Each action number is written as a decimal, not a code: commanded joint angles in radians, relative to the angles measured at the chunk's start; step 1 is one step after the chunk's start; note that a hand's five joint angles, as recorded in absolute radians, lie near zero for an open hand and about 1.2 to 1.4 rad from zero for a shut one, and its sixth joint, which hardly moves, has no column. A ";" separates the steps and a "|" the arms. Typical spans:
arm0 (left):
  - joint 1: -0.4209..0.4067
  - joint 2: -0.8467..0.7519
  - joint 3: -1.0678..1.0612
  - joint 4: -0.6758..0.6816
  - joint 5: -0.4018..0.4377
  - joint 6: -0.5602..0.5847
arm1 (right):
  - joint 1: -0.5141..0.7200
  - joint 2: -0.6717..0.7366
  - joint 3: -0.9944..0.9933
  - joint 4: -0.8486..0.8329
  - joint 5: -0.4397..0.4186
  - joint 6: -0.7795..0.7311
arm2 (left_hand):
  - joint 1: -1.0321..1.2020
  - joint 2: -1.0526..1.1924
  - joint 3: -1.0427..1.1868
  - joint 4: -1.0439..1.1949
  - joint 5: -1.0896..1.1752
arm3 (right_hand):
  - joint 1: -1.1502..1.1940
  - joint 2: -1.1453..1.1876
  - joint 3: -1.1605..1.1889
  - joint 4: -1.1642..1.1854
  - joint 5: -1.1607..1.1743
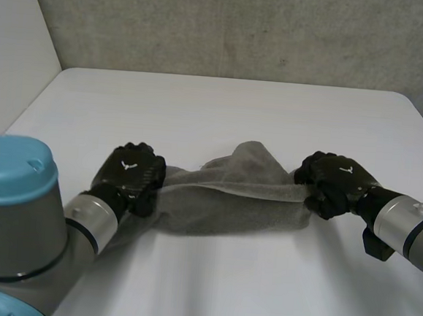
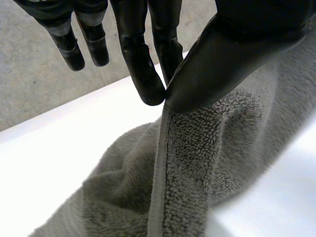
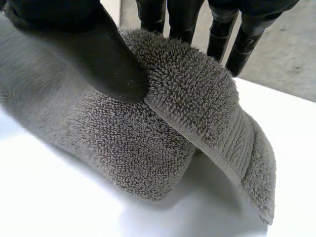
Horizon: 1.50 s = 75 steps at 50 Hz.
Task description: Fold the towel.
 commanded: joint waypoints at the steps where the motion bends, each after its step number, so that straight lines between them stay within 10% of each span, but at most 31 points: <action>1: 0.086 -0.043 0.070 -0.051 0.089 0.054 | 0.022 0.052 -0.091 0.136 -0.007 -0.182 | 0.107 0.062 -0.051 -0.059 0.066 | 0.089 0.107 -0.043 -0.076 0.072; 17: 0.101 -0.057 0.729 0.019 0.110 0.126 | 0.163 0.007 -0.753 -0.122 0.171 0.093 | 0.107 0.062 -0.051 -0.059 0.066 | 0.089 0.107 -0.043 -0.076 0.072; 25: 0.120 0.140 0.494 0.197 0.174 0.123 | 0.164 -0.091 -0.597 -0.259 0.165 0.218 | 0.107 0.062 -0.051 -0.059 0.066 | 0.089 0.107 -0.043 -0.076 0.072; 39: 0.129 0.120 0.047 0.227 0.237 0.187 | 0.123 -0.111 -0.134 -0.131 0.091 -0.096 | 0.107 0.062 -0.051 -0.059 0.066 | 0.089 0.107 -0.043 -0.076 0.072; 58: 0.100 -0.216 -0.068 0.305 0.123 0.318 | -0.018 -0.106 0.106 -0.099 -0.001 -0.184 | 0.107 0.062 -0.051 -0.059 0.066 | 0.089 0.107 -0.043 -0.076 0.072; 67: 0.094 -0.235 -0.021 0.325 0.019 0.315 | -0.012 -0.087 0.113 -0.099 -0.004 -0.131 | -0.601 -0.646 -0.051 -0.059 -0.642 | 0.089 0.107 -0.043 -0.076 0.072; 75: 0.090 -0.232 -0.005 0.384 -0.038 0.306 | -0.018 -0.087 0.113 -0.076 -0.007 -0.130 | -0.794 -0.839 -0.051 -0.059 -0.834 | 0.089 0.107 -0.043 -0.076 0.072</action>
